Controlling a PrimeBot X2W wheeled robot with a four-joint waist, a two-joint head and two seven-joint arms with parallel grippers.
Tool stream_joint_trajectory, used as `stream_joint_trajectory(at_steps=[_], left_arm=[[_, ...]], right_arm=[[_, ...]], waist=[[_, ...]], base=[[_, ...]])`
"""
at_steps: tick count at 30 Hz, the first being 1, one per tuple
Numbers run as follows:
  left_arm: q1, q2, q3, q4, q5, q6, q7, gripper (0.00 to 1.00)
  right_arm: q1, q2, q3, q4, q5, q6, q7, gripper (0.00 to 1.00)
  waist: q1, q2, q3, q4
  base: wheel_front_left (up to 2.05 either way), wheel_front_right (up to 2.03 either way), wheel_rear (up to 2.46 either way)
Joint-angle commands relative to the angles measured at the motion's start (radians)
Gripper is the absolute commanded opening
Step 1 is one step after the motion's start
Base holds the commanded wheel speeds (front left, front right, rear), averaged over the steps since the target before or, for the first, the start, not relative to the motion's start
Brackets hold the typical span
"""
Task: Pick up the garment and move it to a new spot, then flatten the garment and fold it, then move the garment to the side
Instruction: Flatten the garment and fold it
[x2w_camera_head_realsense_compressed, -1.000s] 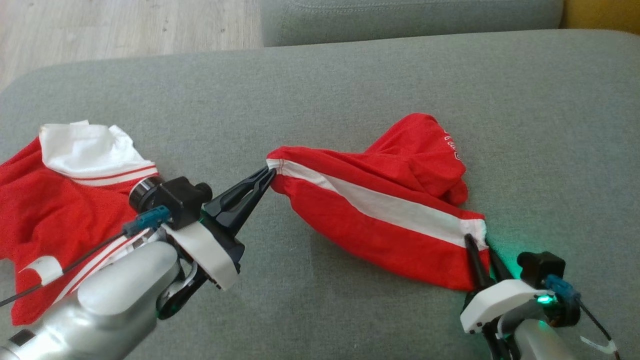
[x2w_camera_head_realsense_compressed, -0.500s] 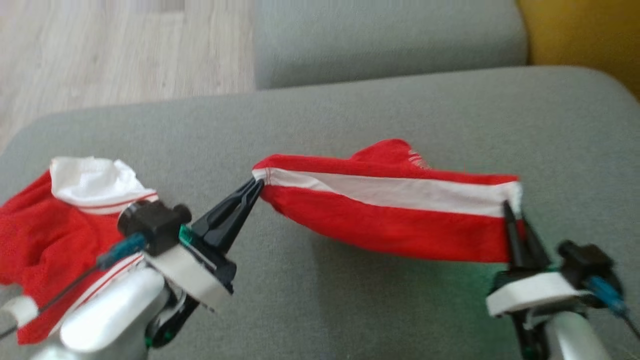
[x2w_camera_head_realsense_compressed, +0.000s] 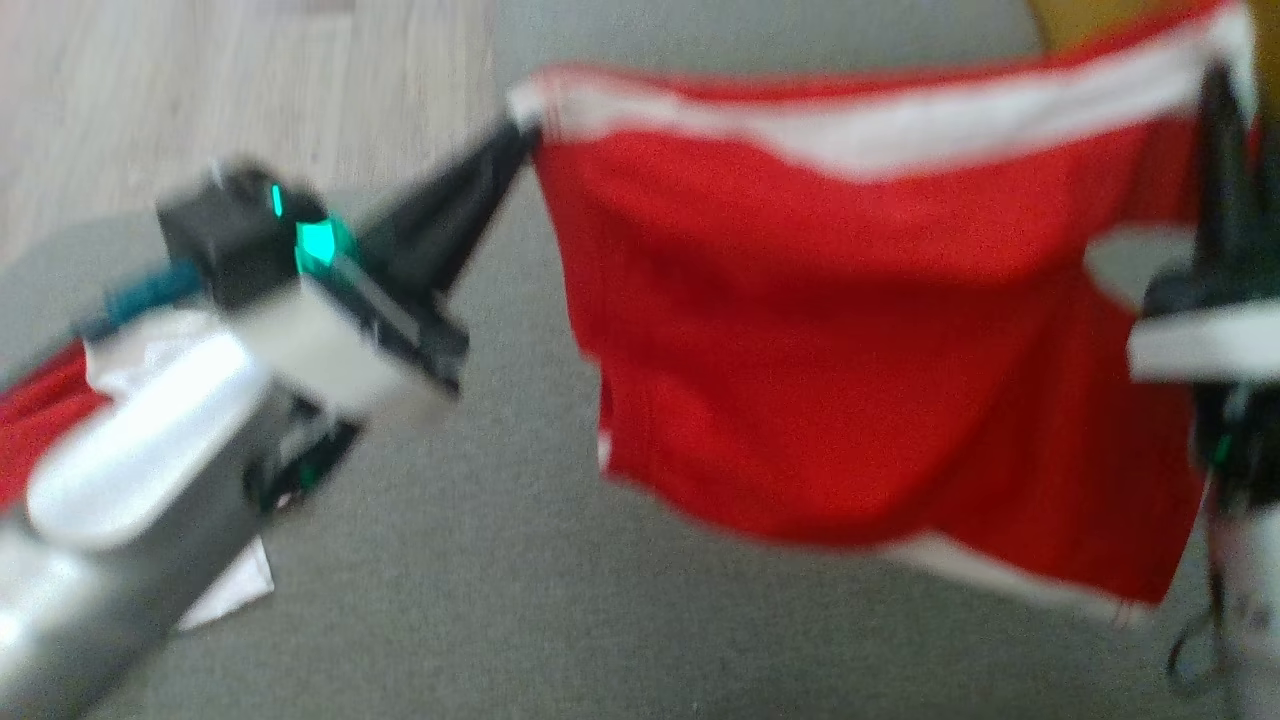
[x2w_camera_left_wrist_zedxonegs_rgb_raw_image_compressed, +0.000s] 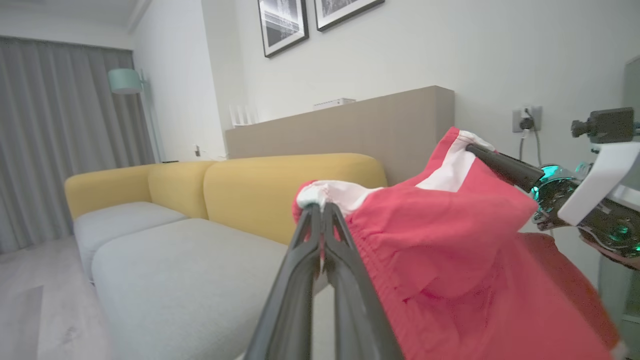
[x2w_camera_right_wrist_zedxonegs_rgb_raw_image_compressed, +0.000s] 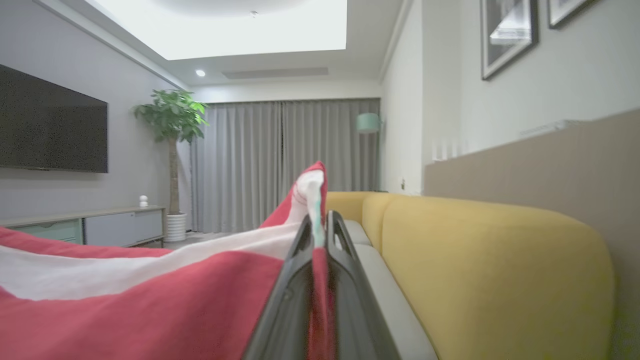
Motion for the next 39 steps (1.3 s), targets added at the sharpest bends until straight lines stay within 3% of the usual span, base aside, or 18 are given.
stream_joint_trajectory(at_steps=[1, 10, 16, 22, 27, 32, 39], left_arm=[[-0.118, 0.007, 0.065, 0.026, 0.005, -0.009, 0.005, 0.0], [-0.468, -0.147, 0.062, 0.377, 0.091, -0.023, -0.099, 0.0], [-0.437, -0.185, 0.007, 0.421, 0.083, -0.023, -0.113, 0.0], [-0.221, -0.198, -0.029, 0.379, 0.112, -0.023, -0.113, 0.0], [0.032, -0.201, -0.076, 0.341, 0.165, -0.023, -0.113, 0.0], [0.215, -0.194, -0.101, 0.313, 0.172, -0.023, -0.113, 0.0], [0.41, -0.164, -0.072, 0.208, 0.175, -0.016, -0.113, 0.0]], right_arm=[[-0.113, -0.034, 0.031, 0.007, 0.017, -0.001, 0.004, 0.0], [-0.536, -0.092, 0.075, 0.343, 0.053, -0.001, -0.109, 0.0], [-0.584, -0.103, 0.108, 0.484, 0.06, -0.001, -0.163, 0.0], [-0.417, -0.102, 0.13, 0.584, 0.104, -0.001, -0.161, 0.0], [-0.19, -0.107, 0.125, 0.564, 0.142, -0.001, -0.169, 0.0], [0.011, -0.107, 0.097, 0.465, 0.156, -0.001, -0.159, 0.0], [0.309, -0.07, -0.019, 0.168, 0.146, -0.001, -0.097, 0.0]], waist=[[0.0, 0.0, 0.083, 0.02], [0.0, 0.0, 0.281, 0.062], [0.0, 0.0, 0.31, 0.073], [0.0, 0.0, 0.3, 0.084], [0.0, 0.0, 0.248, 0.084], [0.0, 0.0, 0.197, 0.085], [0.0, 0.0, 0.129, 0.085]], base=[[0.0, 0.0, 0.0], [0.0, 0.0, 0.0], [0.0, 0.0, 0.0], [0.0, 0.0, 0.0], [0.0, 0.0, 0.0], [0.0, 0.0, 0.0], [0.0, 0.0, 0.0]])
